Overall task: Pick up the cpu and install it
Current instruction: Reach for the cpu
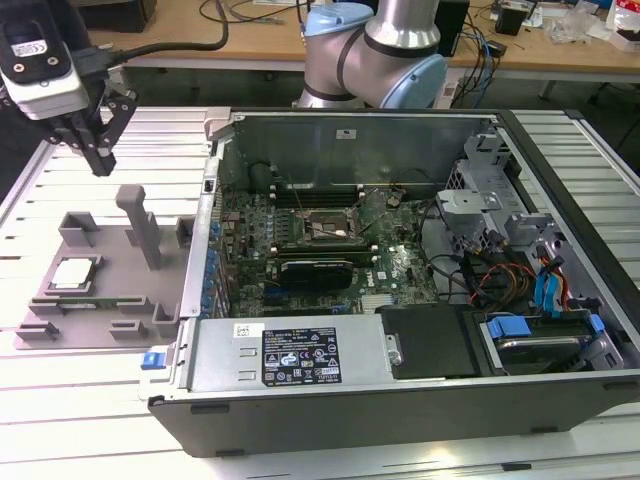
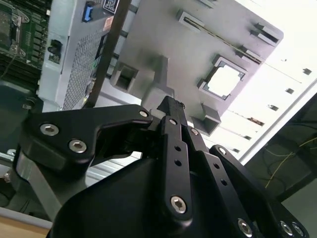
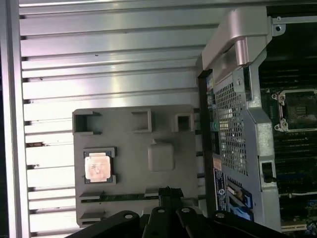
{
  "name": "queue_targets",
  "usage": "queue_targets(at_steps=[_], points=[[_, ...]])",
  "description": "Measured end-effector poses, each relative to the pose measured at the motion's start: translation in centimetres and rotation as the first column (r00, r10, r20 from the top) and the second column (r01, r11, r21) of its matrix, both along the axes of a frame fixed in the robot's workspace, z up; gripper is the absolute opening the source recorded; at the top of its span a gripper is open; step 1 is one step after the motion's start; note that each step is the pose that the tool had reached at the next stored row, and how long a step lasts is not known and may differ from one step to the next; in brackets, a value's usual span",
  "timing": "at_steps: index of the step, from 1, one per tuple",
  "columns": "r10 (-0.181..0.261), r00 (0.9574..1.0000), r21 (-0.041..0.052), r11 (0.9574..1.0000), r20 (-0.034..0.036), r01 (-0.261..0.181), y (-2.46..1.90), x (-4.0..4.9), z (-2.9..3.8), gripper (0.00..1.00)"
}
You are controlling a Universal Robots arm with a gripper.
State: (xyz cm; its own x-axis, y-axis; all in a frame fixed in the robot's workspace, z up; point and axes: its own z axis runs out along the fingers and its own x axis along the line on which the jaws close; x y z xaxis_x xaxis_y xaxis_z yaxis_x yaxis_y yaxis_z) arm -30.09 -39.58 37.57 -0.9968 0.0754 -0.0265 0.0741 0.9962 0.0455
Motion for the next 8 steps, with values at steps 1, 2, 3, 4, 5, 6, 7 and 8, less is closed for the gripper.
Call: queue_targets(at_steps=[1,2,3,4,5,6,7,8], points=[[0.0,1.0,0.0,1.0,0.0001,0.0,0.01,-0.31,-0.11,0.11],[0.0,1.0,0.0,1.0,0.0001,0.0,0.01,-0.65,-0.21,0.11],[0.0,1.0,0.0,1.0,0.0,0.0,0.01,-1.16,-0.37,0.11],[0.0,1.0,0.0,1.0,0.0,0.0,0.01,-1.49,-0.45,0.11],[0.0,1.0,0.0001,1.0,0.0001,0.0,0.01,-1.81,-0.54,0.11],[0.0,1.0,0.0,1.0,0.0,0.0,0.01,-2.09,-0.62,0.11],[0.0,1.0,0.0,1.0,0.0001,0.0,0.02,-2.47,-0.74,0.11],[0.0,1.0,0.0,1.0,0.0,0.0,0.02,-2.82,-0.86,0.11]])
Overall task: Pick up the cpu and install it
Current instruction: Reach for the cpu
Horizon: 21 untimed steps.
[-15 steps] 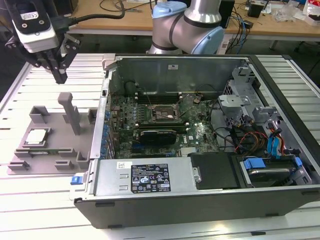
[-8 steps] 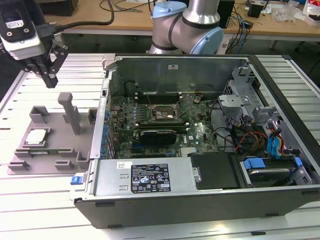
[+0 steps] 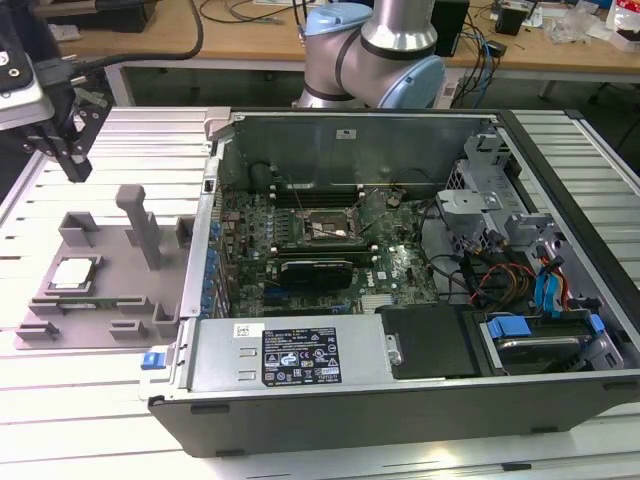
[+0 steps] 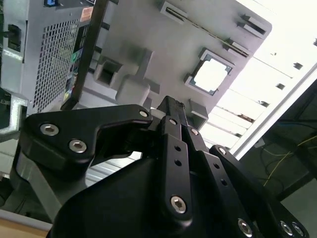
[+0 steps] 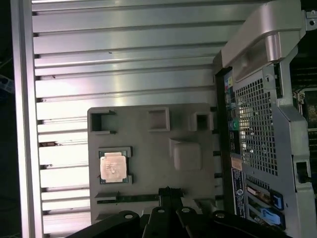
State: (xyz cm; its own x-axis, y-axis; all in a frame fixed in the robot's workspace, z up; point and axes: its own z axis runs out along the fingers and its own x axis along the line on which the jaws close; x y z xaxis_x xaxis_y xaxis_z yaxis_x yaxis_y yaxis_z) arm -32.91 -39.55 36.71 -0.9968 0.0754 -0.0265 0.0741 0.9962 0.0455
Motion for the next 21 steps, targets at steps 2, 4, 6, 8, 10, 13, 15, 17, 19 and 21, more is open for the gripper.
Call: queue_targets(at_steps=[2,4,6,8,10,13,15,17,19,21], points=[[0.0,1.0,0.0,1.0,0.0,0.0,0.02,-0.88,-0.33,0.11],[0.0,1.0,0.0,1.0,0.0,0.0,0.02,-1.43,-0.87,0.11],[0.0,1.0,0.0,1.0,0.0,0.0,0.02,-1.73,-1.5,0.11],[0.0,1.0,0.0,1.0,0.0,0.0,0.02,-1.88,-2.06,0.11],[0.0,1.0,0.0,1.0,0.0001,0.0,0.03,-2.07,-2.7,0.11],[0.0,1.0,0.0,1.0,0.0,0.0,0.06,-2.25,-3.44,0.11],[0.0,1.0,0.0,1.0,0.0,0.0,0.1,-2.33,-3.82,0.11],[0.0,1.0,0.0001,1.0,0.0001,0.0,0.13,-2.48,-4.46,0.11],[0.0,1.0,0.0,1.0,0.0,0.0,0.13,-2.53,-4.58,0.11],[0.0,1.0,0.0,1.0,0.0,0.0,0.14,-2.55,-4.59,0.11]])
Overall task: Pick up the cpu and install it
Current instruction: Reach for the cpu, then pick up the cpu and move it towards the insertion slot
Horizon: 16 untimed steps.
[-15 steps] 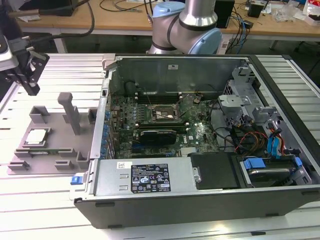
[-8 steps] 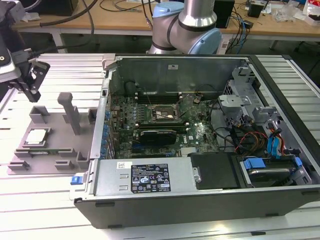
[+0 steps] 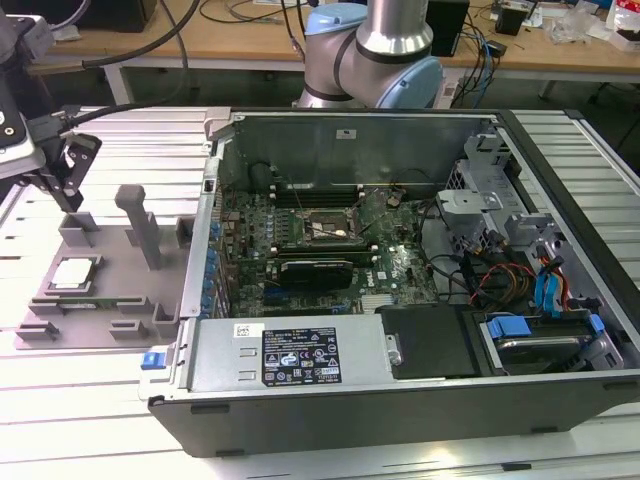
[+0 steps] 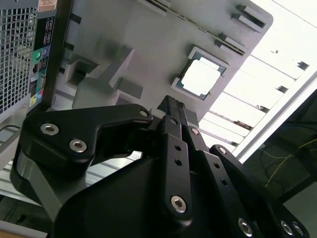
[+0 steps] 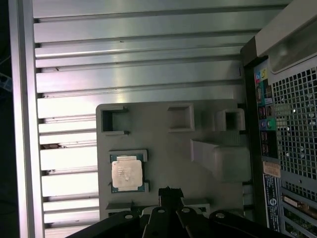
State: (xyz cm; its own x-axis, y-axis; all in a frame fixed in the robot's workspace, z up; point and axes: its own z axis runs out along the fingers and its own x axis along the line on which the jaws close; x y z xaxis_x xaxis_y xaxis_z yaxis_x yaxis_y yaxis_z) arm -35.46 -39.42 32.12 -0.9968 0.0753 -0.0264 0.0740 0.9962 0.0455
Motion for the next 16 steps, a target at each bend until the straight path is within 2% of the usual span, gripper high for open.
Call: queue_targets(at_steps=[12,16], points=[[0.0,1.0,0.0,1.0,0.0001,0.0,0.0,-0.04,-0.02,0.11],[0.0,1.0,0.0,1.0,0.0,0.0,0.0,-0.46,-0.14,0.11]])
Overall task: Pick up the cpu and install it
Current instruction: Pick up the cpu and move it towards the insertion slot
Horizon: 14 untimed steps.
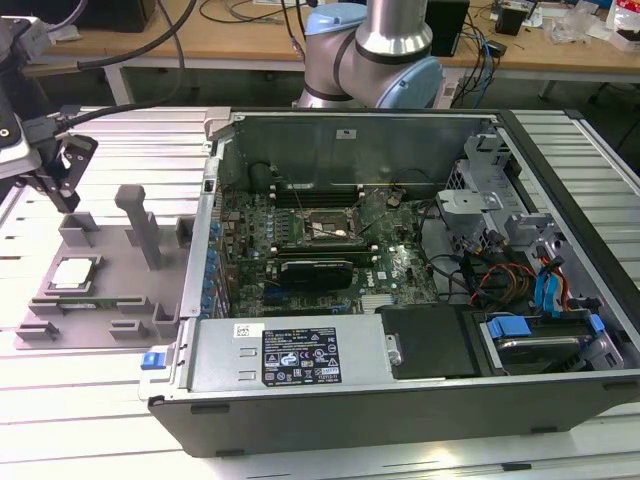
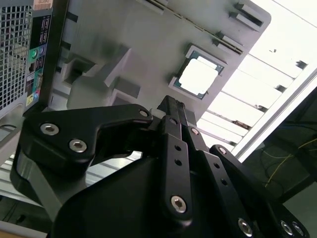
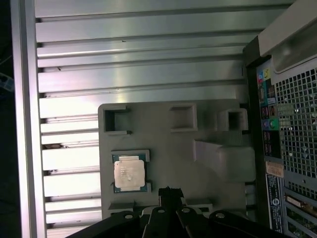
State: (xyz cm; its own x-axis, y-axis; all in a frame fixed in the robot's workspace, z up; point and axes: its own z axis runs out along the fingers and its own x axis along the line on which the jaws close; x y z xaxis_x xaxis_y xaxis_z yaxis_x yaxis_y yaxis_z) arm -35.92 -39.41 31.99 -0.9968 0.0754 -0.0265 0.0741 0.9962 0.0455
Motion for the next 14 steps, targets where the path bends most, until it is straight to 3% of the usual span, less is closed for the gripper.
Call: queue_targets(at_steps=[9,14], points=[[0.0,1.0,0.0,1.0,0.0,0.0,0.03,-0.95,-0.25,0.11],[0.0,1.0,0.0,1.0,0.0006,0.0,0.06,-2.02,-0.74,0.11]])
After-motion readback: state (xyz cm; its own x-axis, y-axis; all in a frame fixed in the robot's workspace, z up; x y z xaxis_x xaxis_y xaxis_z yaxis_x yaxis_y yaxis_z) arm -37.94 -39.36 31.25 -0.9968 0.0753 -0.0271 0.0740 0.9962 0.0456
